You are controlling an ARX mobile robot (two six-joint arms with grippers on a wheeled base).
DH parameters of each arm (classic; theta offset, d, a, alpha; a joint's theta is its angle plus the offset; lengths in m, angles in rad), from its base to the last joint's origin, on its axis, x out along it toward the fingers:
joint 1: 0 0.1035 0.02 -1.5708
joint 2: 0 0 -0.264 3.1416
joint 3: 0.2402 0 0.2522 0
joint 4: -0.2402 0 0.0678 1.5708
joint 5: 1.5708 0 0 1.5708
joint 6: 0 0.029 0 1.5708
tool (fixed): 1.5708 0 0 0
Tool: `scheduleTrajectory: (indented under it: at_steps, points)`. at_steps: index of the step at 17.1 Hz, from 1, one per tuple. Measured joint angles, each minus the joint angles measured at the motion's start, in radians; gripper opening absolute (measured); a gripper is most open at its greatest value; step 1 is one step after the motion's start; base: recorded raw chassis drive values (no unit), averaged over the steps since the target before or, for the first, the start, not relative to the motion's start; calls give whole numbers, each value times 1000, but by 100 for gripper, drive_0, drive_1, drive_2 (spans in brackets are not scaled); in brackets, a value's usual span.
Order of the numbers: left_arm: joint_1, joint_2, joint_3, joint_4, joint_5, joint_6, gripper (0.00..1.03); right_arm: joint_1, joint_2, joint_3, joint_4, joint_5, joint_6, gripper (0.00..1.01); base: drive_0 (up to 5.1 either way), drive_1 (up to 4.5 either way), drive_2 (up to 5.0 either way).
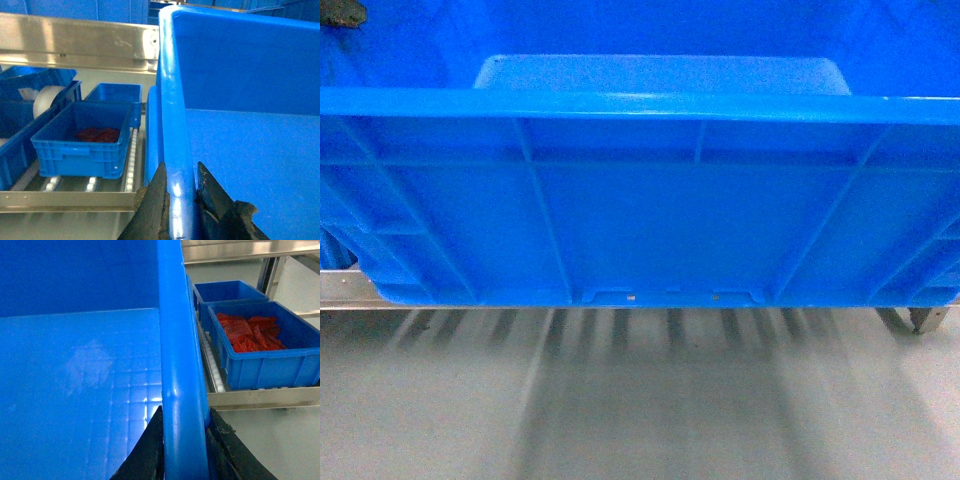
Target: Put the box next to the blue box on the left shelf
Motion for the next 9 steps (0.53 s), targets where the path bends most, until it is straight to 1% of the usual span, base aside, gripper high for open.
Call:
scheduleTrajectory:
  at_steps: [9]
  points:
    - [0,0,0,1,0,0,9,0,0,0,0,0,0,16,0,0,0]
